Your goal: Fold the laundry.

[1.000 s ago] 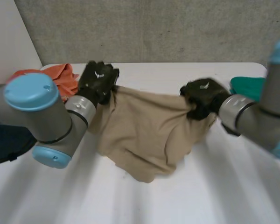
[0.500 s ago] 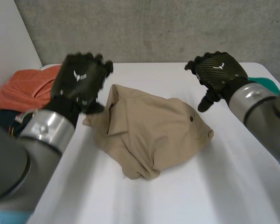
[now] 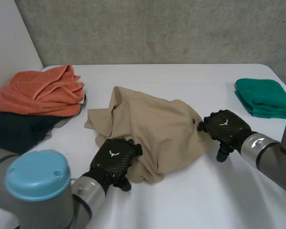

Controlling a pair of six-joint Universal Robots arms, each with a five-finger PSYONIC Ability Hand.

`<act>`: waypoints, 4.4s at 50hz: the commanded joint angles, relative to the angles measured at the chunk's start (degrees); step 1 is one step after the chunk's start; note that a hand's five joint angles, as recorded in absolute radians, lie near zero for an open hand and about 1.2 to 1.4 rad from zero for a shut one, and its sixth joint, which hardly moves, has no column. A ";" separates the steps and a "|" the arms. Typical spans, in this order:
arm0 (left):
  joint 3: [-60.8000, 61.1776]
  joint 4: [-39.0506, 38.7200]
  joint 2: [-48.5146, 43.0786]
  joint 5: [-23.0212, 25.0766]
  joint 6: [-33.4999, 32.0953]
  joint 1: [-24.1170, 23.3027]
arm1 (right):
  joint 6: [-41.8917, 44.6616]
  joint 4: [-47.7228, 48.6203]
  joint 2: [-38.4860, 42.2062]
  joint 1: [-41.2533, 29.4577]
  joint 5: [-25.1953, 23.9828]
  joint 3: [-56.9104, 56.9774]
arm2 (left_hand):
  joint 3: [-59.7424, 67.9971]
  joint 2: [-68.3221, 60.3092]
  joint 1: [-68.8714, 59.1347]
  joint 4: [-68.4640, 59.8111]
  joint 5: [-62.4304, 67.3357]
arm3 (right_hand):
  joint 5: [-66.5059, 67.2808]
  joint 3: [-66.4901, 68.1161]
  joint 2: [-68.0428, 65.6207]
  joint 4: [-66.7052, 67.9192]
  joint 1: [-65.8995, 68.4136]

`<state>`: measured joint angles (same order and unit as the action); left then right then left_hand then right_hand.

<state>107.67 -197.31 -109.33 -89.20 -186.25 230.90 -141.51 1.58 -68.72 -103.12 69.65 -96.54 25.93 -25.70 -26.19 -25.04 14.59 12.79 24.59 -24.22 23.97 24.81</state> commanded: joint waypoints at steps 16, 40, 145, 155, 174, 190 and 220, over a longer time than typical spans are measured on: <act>-13.54 -3.87 -15.74 -2.20 -4.03 -0.45 | -0.61 12.56 12.73 -3.13 -0.48 6.45 | 27.82 -28.05 -27.56 -28.71 29.15 | 14.99 13.19 -13.56 13.81 12.97; -21.00 -5.01 18.00 -6.07 -9.66 2.54 | -13.97 4.49 -6.67 -3.49 2.24 22.97 | 54.07 -54.30 -53.81 -54.96 55.41 | 57.21 55.41 -55.78 56.03 55.19; 2.54 -5.62 -2.38 2.81 -15.64 10.88 | 0.53 15.99 4.39 -2.70 2.59 -7.52 | 11.51 -11.74 -11.25 -12.41 12.85 | 57.20 55.41 -55.78 56.03 55.19; 1.75 -13.62 -3.00 2.19 -17.57 10.88 | 0.18 17.23 2.90 -2.70 3.47 -7.52 | 54.07 -54.30 -53.81 -54.96 55.41 | 57.21 55.41 -55.78 56.03 55.19; 5.26 -3.88 6.14 2.54 -19.43 10.45 | -2.37 13.09 0.77 -3.05 8.29 -5.24 | 11.37 -11.60 -11.11 -12.26 12.70 | 57.21 55.41 -55.78 56.03 55.19; 3.08 -1.23 -0.79 2.46 -12.74 10.88 | -2.81 13.09 1.92 -3.14 10.77 -4.53 | 11.20 -11.43 -10.94 -12.09 12.53 | 57.21 55.41 -55.78 56.03 55.19; -9.05 -0.36 23.00 2.19 -12.12 10.97 | -2.10 -4.12 -14.59 -3.31 10.85 9.34 | 54.07 -54.30 -53.81 -54.96 55.41 | 57.21 55.41 -55.78 56.03 55.19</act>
<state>104.67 -200.88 -96.83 -87.28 -198.54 241.59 -143.39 7.75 -73.69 -106.65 81.02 -96.50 68.09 -68.44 -63.16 -68.58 56.96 57.64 68.27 -67.83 68.67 62.99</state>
